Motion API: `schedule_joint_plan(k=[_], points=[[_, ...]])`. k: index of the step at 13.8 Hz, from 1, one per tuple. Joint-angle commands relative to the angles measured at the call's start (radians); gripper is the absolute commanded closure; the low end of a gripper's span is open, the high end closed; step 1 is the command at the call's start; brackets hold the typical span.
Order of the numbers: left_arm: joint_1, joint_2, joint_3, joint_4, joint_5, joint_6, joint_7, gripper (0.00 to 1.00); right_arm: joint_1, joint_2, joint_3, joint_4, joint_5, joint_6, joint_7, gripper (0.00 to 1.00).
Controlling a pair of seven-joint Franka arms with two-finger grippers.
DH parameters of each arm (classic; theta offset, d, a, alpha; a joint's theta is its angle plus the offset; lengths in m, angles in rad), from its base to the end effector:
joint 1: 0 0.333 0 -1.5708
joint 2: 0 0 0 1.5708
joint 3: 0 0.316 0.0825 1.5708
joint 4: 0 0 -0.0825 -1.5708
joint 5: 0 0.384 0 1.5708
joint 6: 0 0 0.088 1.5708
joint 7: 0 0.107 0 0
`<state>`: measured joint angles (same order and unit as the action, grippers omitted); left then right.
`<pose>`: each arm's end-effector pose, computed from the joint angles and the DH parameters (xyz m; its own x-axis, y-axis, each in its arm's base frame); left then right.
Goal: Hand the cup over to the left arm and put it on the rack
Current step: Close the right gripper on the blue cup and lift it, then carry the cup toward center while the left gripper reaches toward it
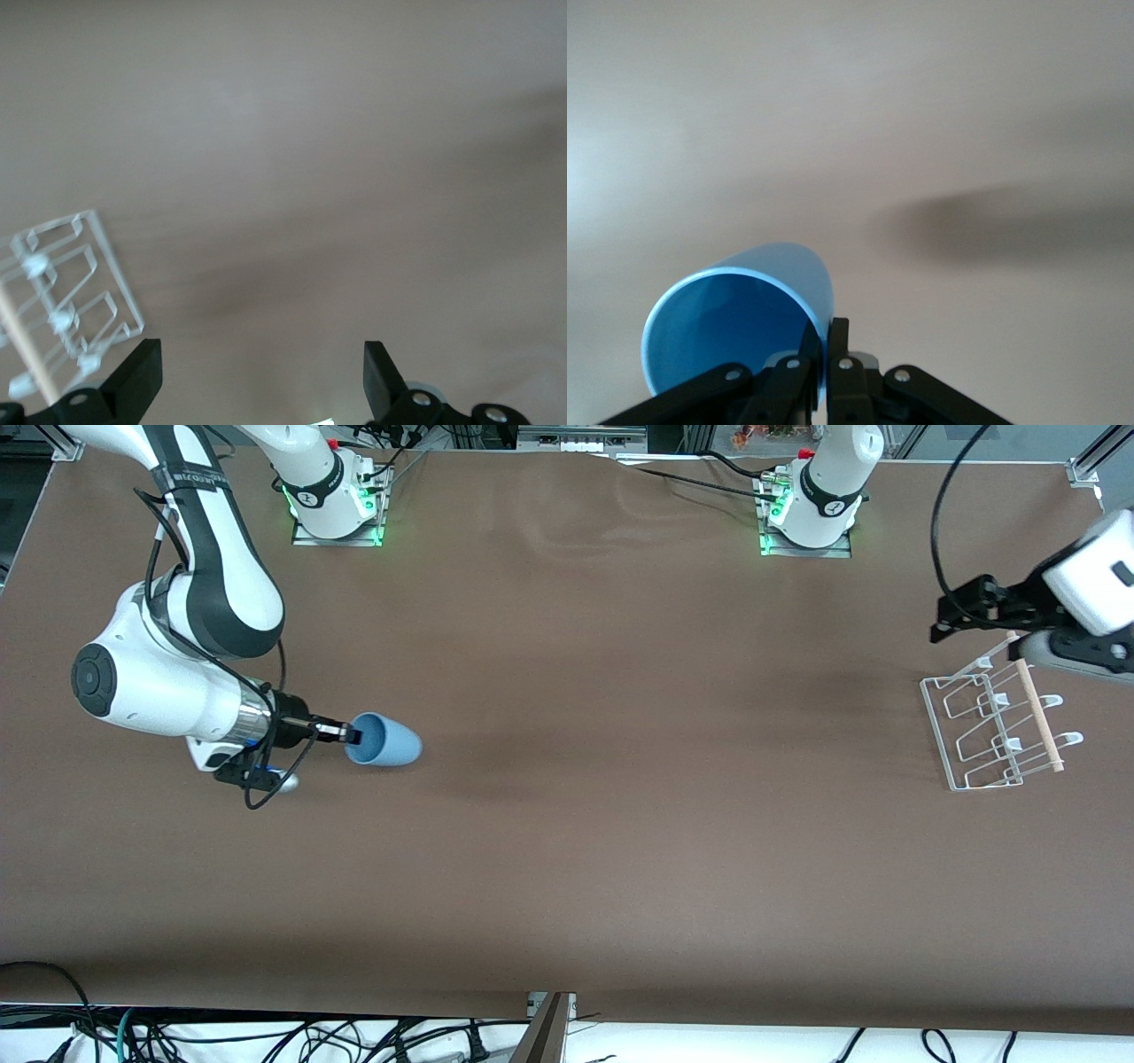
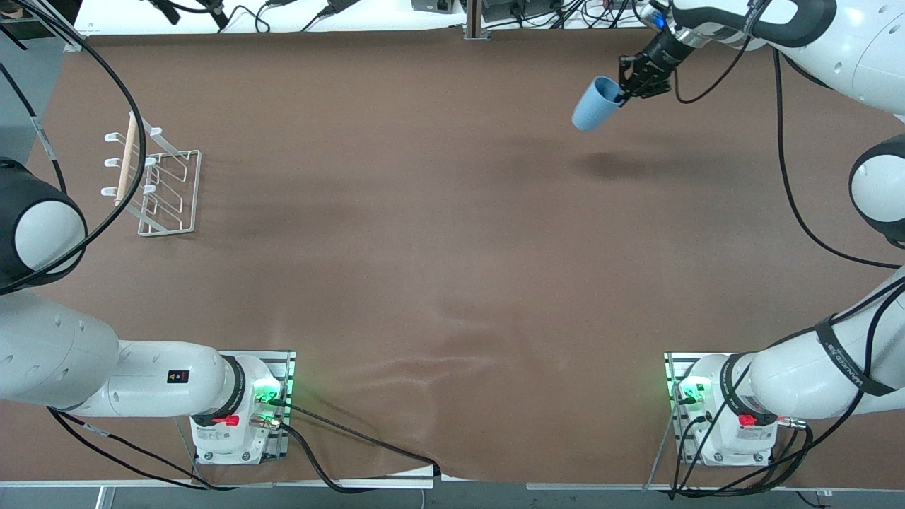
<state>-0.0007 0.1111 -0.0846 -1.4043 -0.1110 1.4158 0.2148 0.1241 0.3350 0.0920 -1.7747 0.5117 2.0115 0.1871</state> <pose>0.5697 -0.0589 0.6274 0.9479 -0.3106 -0.0701 -0.2992 -0.9442 0.1380 0.6147 0.1602 0.3711 0.9593 -0.1633 -0.2304 -0.2481 -0.8772 -0.4111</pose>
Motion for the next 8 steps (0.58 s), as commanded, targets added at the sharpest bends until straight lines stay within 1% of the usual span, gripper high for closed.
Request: schedule_joint_plan(k=[1,3,4,8], points=[[-0.002,0.005,-0.015,-0.015,-0.09,0.032,0.235,0.0,0.035,0.05,0.041,0.108,0.114,-0.008,0.018,1.0],[-0.002,0.019,-0.03,-0.016,-0.151,0.064,0.444,0.0,0.092,0.088,0.04,0.174,0.219,0.007,0.018,1.0],[-0.002,0.025,-0.052,-0.016,-0.17,0.075,0.531,0.0,0.116,0.099,0.04,0.198,0.275,0.028,0.018,1.0],[-0.001,0.045,-0.139,-0.03,-0.179,0.207,0.846,0.0,0.265,0.122,0.041,0.253,0.413,0.22,0.02,1.0]])
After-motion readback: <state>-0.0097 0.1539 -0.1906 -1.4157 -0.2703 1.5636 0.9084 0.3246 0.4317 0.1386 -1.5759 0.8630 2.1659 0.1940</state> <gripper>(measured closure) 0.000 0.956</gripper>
